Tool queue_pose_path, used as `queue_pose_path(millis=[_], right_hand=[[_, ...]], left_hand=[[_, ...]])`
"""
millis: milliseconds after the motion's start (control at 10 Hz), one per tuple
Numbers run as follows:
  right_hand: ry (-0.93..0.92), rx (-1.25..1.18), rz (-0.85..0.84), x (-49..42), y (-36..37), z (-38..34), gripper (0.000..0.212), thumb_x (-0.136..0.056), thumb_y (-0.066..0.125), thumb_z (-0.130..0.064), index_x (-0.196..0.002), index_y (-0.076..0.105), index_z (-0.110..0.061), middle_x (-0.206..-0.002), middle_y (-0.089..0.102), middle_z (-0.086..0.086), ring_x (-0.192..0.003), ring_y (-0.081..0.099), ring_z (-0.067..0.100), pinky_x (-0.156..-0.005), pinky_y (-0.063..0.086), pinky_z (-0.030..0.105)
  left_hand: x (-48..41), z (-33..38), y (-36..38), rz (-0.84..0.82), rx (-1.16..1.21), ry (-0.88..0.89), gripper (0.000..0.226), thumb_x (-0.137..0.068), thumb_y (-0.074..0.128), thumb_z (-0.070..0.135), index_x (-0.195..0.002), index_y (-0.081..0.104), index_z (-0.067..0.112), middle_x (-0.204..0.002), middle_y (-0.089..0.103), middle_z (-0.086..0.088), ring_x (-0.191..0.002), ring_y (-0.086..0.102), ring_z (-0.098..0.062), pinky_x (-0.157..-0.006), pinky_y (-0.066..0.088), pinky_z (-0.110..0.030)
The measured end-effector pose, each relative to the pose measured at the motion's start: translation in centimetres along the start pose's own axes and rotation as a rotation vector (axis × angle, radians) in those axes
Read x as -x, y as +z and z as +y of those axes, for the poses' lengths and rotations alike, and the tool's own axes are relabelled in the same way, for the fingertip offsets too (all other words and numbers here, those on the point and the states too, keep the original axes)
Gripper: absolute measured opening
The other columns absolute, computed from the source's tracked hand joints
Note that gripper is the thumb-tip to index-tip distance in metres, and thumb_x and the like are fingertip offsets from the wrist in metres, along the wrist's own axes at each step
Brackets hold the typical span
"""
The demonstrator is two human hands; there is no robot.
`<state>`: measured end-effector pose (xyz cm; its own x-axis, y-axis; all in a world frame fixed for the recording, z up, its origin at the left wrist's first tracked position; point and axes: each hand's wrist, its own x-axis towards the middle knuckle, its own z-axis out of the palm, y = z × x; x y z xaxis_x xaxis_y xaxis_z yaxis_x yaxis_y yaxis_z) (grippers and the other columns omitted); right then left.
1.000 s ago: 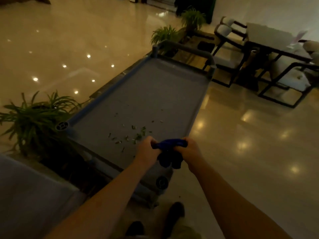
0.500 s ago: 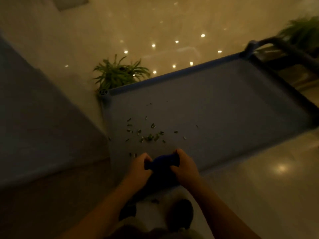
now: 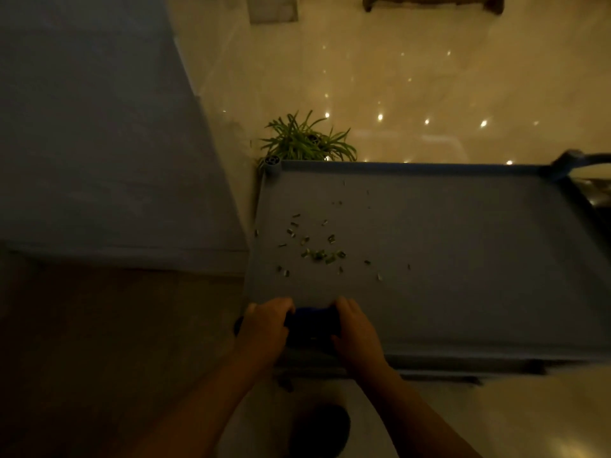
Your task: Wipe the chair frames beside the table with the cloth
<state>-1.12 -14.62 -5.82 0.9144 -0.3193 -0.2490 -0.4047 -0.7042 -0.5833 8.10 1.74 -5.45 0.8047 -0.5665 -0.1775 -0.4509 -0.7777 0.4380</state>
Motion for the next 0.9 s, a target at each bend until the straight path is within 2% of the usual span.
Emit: queue_pose_path(millis=[100, 200, 300, 400, 500, 600, 700, 800, 900], right_hand=[[0.03, 0.02, 0.023, 0.3, -0.4, -1.1, 0.026, -0.087, 0.056, -0.003, -0.112, 0.05, -0.01, -0.117, 0.054, 0.013, -0.096, 0.057, 0.031, -0.071, 0.044, 0.034], [0.033, 0.07, 0.029, 1.2, -1.4, -2.3, 0.035, -0.092, 0.056, -0.01, -0.126, 0.048, -0.009, -0.124, 0.057, 0.015, -0.105, 0.059, 0.032, -0.08, 0.049, 0.037], [0.044, 0.089, 0.083, 3.5, -2.4, -2.6, 0.048, -0.093, 0.059, -0.017, -0.138, 0.042, -0.012, -0.13, 0.057, 0.013, -0.112, 0.059, 0.031, -0.09, 0.052, 0.039], [0.04, 0.088, 0.183, 6.4, -3.0, -2.3, 0.037, -0.091, 0.061, -0.019, -0.126, 0.05, -0.015, -0.123, 0.058, 0.011, -0.105, 0.061, 0.028, -0.077, 0.047, 0.032], [-0.031, 0.108, 0.258, 8.7, -3.2, -3.0, 0.017, -0.092, 0.057, -0.016, -0.108, 0.056, -0.012, -0.106, 0.06, 0.01, -0.09, 0.06, 0.028, -0.067, 0.04, 0.031], [-0.15, 0.146, 0.207, 9.8, -3.1, -5.7, 0.009, -0.096, 0.05, -0.015, -0.092, 0.056, -0.009, -0.088, 0.063, 0.012, -0.077, 0.06, 0.029, -0.062, 0.045, 0.038], [-0.281, 0.154, 0.107, 10.0, -2.3, -9.0, 0.019, -0.099, 0.046, -0.016, -0.088, 0.058, -0.008, -0.081, 0.064, 0.012, -0.071, 0.06, 0.028, -0.063, 0.046, 0.038], [-0.475, 0.111, -0.001, 10.8, -0.5, -13.2, 0.021, -0.099, 0.045, -0.019, -0.084, 0.055, -0.01, -0.074, 0.059, 0.007, -0.065, 0.056, 0.024, -0.061, 0.042, 0.035], [-0.659, 0.148, -0.115, 12.5, 0.4, -16.0, 0.02, -0.096, 0.046, -0.018, -0.09, 0.061, -0.005, -0.086, 0.066, 0.017, -0.079, 0.063, 0.034, -0.068, 0.05, 0.043]], left_hand=[[0.2, 1.3, -0.5, -0.031, -0.052, -0.051, 0.021, -0.084, 0.052, 0.005, -0.097, 0.054, 0.022, -0.104, 0.063, -0.003, -0.1, 0.057, -0.028, -0.094, 0.037, -0.041], [1.2, 2.1, -1.4, -0.071, -0.12, -0.083, 0.02, -0.087, 0.053, 0.01, -0.104, 0.053, 0.02, -0.111, 0.062, -0.008, -0.111, 0.053, -0.032, -0.112, 0.025, -0.058], [2.6, 2.2, -0.9, -0.057, -0.122, -0.062, 0.031, -0.089, 0.054, 0.017, -0.12, 0.049, 0.018, -0.126, 0.055, -0.009, -0.118, 0.05, -0.033, -0.109, 0.03, -0.057], [4.2, 2.4, -0.6, 0.056, 0.025, -0.046, 0.045, -0.089, 0.054, 0.017, -0.132, 0.043, 0.013, -0.135, 0.048, -0.012, -0.119, 0.049, -0.032, -0.102, 0.041, -0.048], [6.7, 3.1, -1.4, 0.131, 0.134, -0.055, 0.048, -0.091, 0.055, 0.019, -0.137, 0.042, 0.011, -0.137, 0.048, -0.013, -0.123, 0.047, -0.03, -0.104, 0.042, -0.042], [10.1, 2.8, -3.4, 0.163, 0.182, -0.117, 0.034, -0.093, 0.054, 0.022, -0.126, 0.05, 0.012, -0.121, 0.059, -0.014, -0.106, 0.058, -0.028, -0.089, 0.05, -0.04], [14.1, 1.2, -5.5, 0.239, 0.196, -0.237, 0.032, -0.095, 0.05, 0.023, -0.125, 0.052, 0.01, -0.117, 0.062, -0.018, -0.104, 0.059, -0.032, -0.086, 0.047, -0.039], [19.4, -0.6, -7.0, 0.359, 0.199, -0.411, 0.027, -0.097, 0.045, 0.024, -0.115, 0.055, 0.006, -0.116, 0.062, -0.021, -0.106, 0.058, -0.035, -0.089, 0.045, -0.04], [24.6, -1.0, -7.1, 0.418, 0.236, -0.612, 0.038, -0.101, 0.041, 0.026, -0.13, 0.049, 0.004, -0.134, 0.054, -0.02, -0.122, 0.051, -0.03, -0.102, 0.037, -0.035]])
